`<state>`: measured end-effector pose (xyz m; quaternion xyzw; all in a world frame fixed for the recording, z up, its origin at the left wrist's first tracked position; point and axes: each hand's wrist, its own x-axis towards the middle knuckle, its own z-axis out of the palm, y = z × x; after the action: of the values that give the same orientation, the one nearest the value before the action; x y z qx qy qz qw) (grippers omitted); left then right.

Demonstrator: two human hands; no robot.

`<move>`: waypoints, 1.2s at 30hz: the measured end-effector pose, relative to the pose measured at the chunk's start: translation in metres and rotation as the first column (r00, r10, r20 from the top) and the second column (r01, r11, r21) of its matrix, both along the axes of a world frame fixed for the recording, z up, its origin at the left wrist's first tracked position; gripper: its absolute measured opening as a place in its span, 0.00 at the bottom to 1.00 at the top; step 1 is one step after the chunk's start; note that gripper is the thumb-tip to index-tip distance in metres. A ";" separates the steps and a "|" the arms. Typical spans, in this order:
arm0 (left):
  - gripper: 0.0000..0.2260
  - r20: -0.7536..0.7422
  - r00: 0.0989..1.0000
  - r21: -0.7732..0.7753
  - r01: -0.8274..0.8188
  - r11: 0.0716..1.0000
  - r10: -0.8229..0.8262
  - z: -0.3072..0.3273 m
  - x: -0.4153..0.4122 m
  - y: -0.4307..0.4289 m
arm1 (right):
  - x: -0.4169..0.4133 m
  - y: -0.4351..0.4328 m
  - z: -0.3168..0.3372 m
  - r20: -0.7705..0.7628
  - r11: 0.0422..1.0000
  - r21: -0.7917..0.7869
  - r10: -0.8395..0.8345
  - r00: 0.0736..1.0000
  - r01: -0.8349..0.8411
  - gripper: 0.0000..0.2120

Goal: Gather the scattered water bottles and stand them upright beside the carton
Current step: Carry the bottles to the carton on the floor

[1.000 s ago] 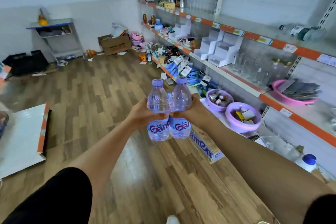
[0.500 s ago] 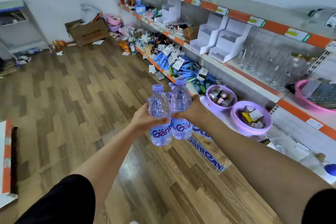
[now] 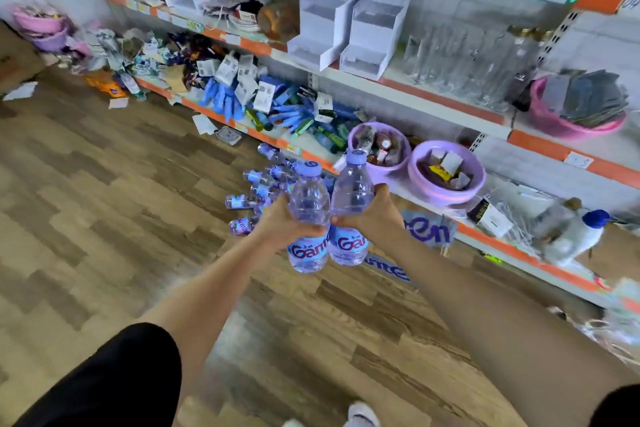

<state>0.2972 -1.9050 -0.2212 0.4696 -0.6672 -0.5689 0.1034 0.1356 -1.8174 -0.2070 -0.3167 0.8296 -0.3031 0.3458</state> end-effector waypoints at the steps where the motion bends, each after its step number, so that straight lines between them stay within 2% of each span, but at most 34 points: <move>1: 0.20 -0.001 0.999 0.003 0.042 0.999 -0.042 -0.006 -0.008 -0.009 | -0.005 -0.006 -0.007 0.001 1.000 0.015 -0.025 1.000 0.025 0.48; 5: 0.15 0.039 0.988 0.017 0.146 0.989 -0.147 -0.033 -0.044 -0.040 | -0.029 -0.029 -0.038 -0.024 0.990 0.109 -0.085 0.996 0.087 0.40; 8: 0.23 0.083 0.978 0.047 0.188 0.981 -0.192 -0.066 -0.069 -0.066 | -0.045 -0.047 -0.073 -0.009 0.982 0.119 -0.149 0.989 0.149 0.37; 11: 0.13 0.114 0.954 0.059 0.273 0.960 -0.278 -0.113 -0.096 -0.092 | -0.060 -0.064 -0.123 0.014 0.968 0.113 -0.226 0.974 0.223 0.35; 12: 0.13 0.123 0.947 0.054 0.293 0.955 -0.297 -0.129 -0.102 -0.100 | -0.063 -0.068 -0.139 0.018 0.964 0.105 -0.247 0.969 0.244 0.34; 17: 0.15 0.147 0.903 0.032 0.403 0.915 -0.403 -0.260 -0.138 -0.144 | -0.077 -0.090 -0.266 0.036 0.911 0.072 -0.409 0.912 0.406 0.32; 21: 0.17 0.185 0.867 0.005 0.469 0.883 -0.462 -0.404 -0.158 -0.161 | -0.072 -0.102 -0.410 -0.015 0.837 0.030 -0.546 0.838 0.546 0.32; 26: 0.16 0.233 0.838 -0.047 0.516 0.855 -0.493 -0.566 -0.167 -0.166 | -0.061 -0.103 -0.569 -0.018 0.775 0.031 -0.631 0.775 0.631 0.29; 31: 0.19 0.276 0.860 -0.071 0.463 0.883 -0.429 -0.660 -0.164 -0.164 | -0.055 -0.111 -0.673 -0.022 0.699 -0.034 -0.715 0.699 0.714 0.31; 36: 0.25 0.285 0.846 -0.126 0.500 0.857 -0.451 -0.706 -0.165 -0.164 | -0.055 -0.112 -0.724 0.012 0.667 -0.096 -0.742 0.671 0.739 0.33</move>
<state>0.1319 -2.0692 -0.9274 0.3429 -0.8229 -0.4460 -0.0792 0.0805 -1.9296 -0.9306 0.0270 0.8765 -0.4510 0.1664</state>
